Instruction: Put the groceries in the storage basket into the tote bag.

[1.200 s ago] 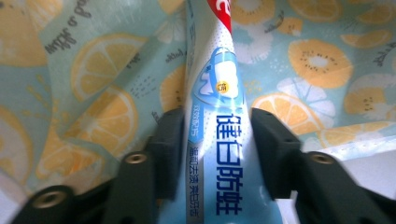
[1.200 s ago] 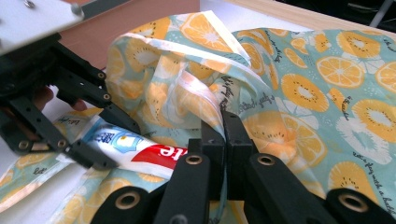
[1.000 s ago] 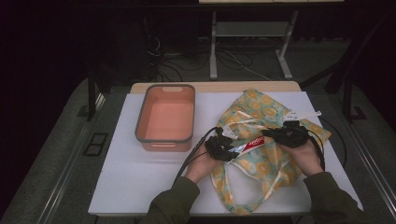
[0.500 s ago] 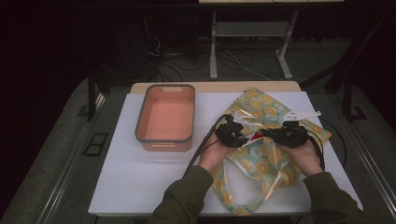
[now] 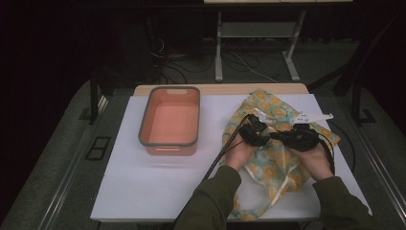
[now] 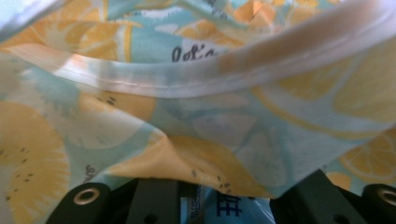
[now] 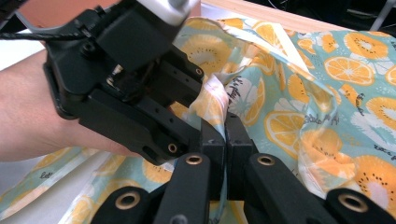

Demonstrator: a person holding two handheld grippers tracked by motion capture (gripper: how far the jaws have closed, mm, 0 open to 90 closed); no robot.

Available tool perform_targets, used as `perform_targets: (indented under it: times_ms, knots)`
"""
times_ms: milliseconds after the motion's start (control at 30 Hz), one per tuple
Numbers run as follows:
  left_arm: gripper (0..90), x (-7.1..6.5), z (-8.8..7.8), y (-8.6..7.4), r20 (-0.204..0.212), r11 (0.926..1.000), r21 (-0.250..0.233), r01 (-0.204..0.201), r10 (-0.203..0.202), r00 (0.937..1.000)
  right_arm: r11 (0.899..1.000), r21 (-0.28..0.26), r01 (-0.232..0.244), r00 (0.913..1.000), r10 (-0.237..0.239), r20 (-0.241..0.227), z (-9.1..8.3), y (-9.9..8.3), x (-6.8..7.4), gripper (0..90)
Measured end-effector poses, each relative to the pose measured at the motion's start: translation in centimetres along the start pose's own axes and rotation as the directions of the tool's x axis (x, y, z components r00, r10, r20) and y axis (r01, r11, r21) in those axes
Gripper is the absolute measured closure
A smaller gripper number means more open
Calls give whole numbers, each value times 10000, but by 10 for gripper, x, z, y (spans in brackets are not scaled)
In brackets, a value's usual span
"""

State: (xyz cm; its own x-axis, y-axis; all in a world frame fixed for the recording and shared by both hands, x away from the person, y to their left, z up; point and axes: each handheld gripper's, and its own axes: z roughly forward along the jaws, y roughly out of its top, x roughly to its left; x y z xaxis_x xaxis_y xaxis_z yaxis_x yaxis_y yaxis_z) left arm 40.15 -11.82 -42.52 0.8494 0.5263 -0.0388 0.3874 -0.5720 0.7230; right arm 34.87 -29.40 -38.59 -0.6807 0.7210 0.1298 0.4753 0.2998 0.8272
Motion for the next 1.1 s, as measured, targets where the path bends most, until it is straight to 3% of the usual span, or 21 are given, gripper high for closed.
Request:
perform_targets:
  times_ms: [33, 167, 233, 500, 667, 767, 1033, 1100]
  knots:
    - [688, 1, 0, -1, 20, 10000, 58, 29, -30, 10000, 10000, 5, -6, 10000, 6, -6, 0, 0, 0, 888]
    - [547, 7, -13, -6, 488, 9979, -551, 352, -325, 9983, 10000, 17, 0, 10000, 0, 3, 0, 0, 0, 888]
    - [504, 8, -21, -8, 565, 9975, -625, 318, -282, 9980, 10000, 31, -4, 10000, 4, 3, 0, 0, 0, 888]
    - [461, 8, -62, -24, 770, 9946, -998, 294, -217, 9968, 10000, 86, 32, 10000, -33, 13, 2, 0, 1, 888]
    - [441, 6, -87, -42, 672, 9960, -863, 233, -175, 9976, 9999, 106, 48, 10000, -48, 25, 2, -1, 0, 888]
    - [421, 5, -99, -57, 708, 9956, -842, 412, -353, 9969, 9999, 130, 34, 10000, -34, 21, 2, -1, 0, 888]
    - [342, 1, -110, -96, 349, 9988, -319, 366, -355, 9988, 9997, 227, 97, 9999, -96, -30, 4, -2, 2, 887]
    - [314, 1, -110, -104, 7, 9994, -146, 307, -307, 9995, 9996, 242, 107, 9999, -106, -39, 4, -2, 1, 887]
